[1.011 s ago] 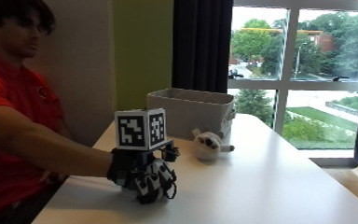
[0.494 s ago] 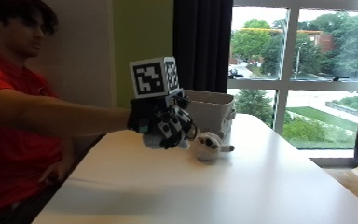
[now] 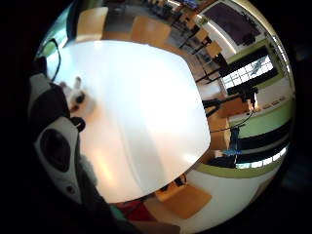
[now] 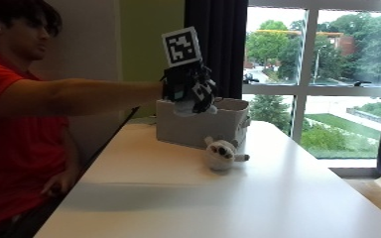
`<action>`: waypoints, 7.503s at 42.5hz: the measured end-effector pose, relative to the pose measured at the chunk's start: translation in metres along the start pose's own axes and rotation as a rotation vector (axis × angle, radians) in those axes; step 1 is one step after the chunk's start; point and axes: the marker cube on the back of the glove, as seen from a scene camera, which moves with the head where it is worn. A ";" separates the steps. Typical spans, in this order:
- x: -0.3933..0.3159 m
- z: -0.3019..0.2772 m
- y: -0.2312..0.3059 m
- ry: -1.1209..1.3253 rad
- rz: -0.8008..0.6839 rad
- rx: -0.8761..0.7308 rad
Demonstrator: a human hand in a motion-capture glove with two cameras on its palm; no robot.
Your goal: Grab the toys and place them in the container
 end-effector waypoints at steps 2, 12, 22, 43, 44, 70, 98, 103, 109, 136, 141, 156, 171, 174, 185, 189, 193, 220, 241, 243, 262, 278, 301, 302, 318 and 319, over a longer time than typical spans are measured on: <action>-0.016 -0.007 -0.006 -0.024 -0.002 0.008; -0.066 -0.027 -0.033 -0.051 0.009 0.039; -0.124 -0.034 -0.046 -0.003 -0.072 0.058; -0.248 -0.020 -0.043 -0.109 -0.251 0.073; -0.252 -0.020 -0.042 -0.124 -0.278 0.076; -0.241 -0.006 -0.016 -0.201 -0.385 -0.102; -0.010 0.066 -0.002 0.039 -0.130 -0.156; 0.001 0.094 -0.004 0.040 0.006 -0.246; -0.005 0.122 -0.004 -0.026 -0.019 -0.332; -0.037 0.179 -0.020 -0.074 -0.088 -0.391; -0.039 0.183 -0.019 -0.028 -0.102 -0.406; -0.052 0.177 -0.022 0.074 -0.110 -0.294; -0.068 0.189 -0.019 0.107 -0.021 -0.432; -0.064 0.189 -0.019 0.161 -0.011 -0.429; -0.059 0.191 -0.018 0.202 0.061 -0.381; -0.056 0.192 -0.015 0.235 0.027 -0.362; -0.064 0.193 -0.009 0.166 -0.099 -0.345; -0.033 0.170 -0.017 0.030 0.005 -0.172; -0.094 -0.042 -0.042 -0.260 -0.129 0.103; -0.119 -0.053 -0.043 -0.286 -0.164 0.100; -0.276 -0.019 -0.045 -0.208 -0.357 0.035; -0.274 0.007 -0.039 -0.208 -0.296 -0.021; -0.225 0.008 -0.014 -0.208 -0.337 -0.166; -0.216 0.007 -0.011 -0.213 -0.338 -0.159; -0.044 0.061 0.073 -0.113 -0.318 -0.159; -0.031 0.069 0.081 -0.101 -0.301 -0.175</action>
